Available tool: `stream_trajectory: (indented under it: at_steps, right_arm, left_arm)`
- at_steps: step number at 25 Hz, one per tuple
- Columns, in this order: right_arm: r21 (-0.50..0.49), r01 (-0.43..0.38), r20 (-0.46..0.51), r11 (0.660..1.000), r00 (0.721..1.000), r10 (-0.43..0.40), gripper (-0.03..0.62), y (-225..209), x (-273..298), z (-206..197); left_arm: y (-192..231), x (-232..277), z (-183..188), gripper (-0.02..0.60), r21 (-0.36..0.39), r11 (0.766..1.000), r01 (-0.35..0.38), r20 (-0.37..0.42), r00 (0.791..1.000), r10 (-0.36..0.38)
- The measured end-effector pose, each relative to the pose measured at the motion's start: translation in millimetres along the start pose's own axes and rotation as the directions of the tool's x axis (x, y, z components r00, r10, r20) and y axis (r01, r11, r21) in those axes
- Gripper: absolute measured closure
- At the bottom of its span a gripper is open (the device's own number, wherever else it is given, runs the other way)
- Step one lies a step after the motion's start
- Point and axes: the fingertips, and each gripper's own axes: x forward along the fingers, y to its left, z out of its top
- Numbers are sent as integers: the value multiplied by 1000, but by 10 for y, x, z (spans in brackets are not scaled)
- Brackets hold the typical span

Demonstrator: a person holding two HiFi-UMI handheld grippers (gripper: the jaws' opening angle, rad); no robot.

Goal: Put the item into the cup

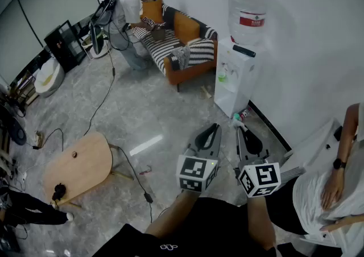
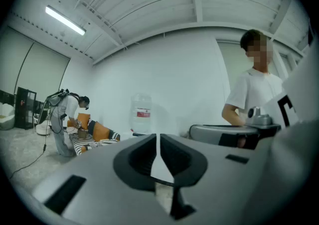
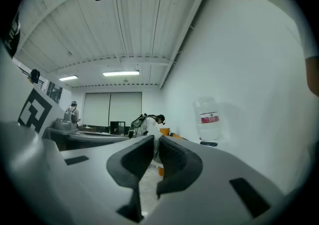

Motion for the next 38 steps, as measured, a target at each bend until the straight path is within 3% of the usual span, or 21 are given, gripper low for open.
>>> stream_trajectory:
  at_steps: [22, 38]
  right_arm:
    - [5, 10, -5, 1000, 1000, -10, 556, -180, -59, -56]
    - [-17, -25, -10, 1000, 1000, 25, 556, -1, 60, -129]
  left_arm:
    - [-156, 97, -110, 551, 7, 1000, 26, -20, 999, -26]
    - [60, 21, -164, 551, -18, 1000, 9, -5, 1000, -9]
